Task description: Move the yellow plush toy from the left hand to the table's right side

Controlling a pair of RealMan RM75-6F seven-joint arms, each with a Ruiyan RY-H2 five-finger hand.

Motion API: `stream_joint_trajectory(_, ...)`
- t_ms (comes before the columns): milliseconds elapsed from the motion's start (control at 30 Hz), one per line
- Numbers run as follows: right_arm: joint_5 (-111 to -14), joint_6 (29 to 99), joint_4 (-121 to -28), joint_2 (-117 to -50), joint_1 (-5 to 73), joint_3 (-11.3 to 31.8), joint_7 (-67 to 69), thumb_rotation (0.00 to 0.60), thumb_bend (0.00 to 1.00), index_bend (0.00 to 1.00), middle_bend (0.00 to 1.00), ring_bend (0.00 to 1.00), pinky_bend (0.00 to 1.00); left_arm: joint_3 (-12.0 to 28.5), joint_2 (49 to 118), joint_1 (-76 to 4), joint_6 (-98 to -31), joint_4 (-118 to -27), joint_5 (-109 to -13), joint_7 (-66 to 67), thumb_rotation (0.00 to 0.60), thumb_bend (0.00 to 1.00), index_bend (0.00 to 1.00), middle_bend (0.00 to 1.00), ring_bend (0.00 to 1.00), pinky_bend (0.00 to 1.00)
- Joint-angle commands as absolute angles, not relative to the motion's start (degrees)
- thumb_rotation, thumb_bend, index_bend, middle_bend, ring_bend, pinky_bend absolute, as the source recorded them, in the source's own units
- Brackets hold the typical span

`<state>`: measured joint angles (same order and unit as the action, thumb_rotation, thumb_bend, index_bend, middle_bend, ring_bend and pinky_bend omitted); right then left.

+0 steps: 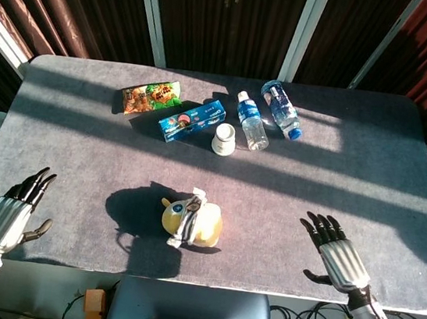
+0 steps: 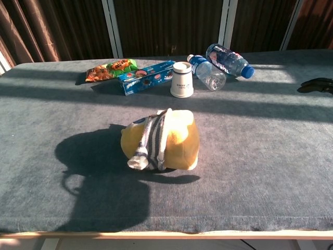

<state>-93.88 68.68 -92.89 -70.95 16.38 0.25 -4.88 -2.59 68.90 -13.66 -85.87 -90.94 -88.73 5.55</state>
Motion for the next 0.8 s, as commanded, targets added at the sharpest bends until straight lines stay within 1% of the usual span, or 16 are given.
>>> stream_joint_trajectory(33,-92.71,63.87,-90.67,-77.66,21.25,3.36,-6.09,0.600,0.00,0.00,0.00,0.00,0.03,-2.82,68.66,-12.90,-86.62,-90.51,-89.68,5.38,0.600,0.28,0.00,0.00,0.11,0.29)
stream_joint_trajectory(167,-89.27,58.41,-88.49,-84.02,25.79,5.74,-5.53,0.600,0.00,0.00,0.00,0.00,0.03,-2.53,68.45,-12.39,-86.28,-90.76,-89.39,5.53,0.600,0.28,0.00,0.00,0.11,0.29)
stream_joint_trajectory(267,-87.65,55.66,-87.97,-86.95,28.27,6.64,-4.97,0.600,0.00,0.00,0.00,0.00,0.03,-2.12,68.21,-12.27,-85.75,-91.19,-88.94,5.20,0.600,0.28,0.00,0.00,0.11,0.29)
stream_joint_trajectory(600,-84.75,54.43,-86.21,-96.08,32.58,8.31,-8.67,0.600,0.00,0.00,0.00,0.00,0.03,-1.90,67.77,-11.82,-85.55,-91.41,-90.55,4.96,0.600,0.28,0.00,0.00,0.11,0.29)
stream_joint_trajectory(700,-82.43,53.72,-83.26,-99.98,34.03,9.30,-11.48,0.600,0.00,0.00,0.00,0.00,0.05,-1.83,67.56,-11.65,-85.46,-91.49,-90.77,4.54,0.600,0.28,0.00,0.00,0.11,0.29)
stream_joint_trajectory(800,-80.48,53.77,-79.62,-104.00,35.37,10.39,-13.98,0.600,0.00,0.00,0.00,0.00,0.10,-1.68,67.35,-11.56,-85.10,-91.58,-90.64,4.14,0.600,0.28,0.00,0.00,0.11,0.29)
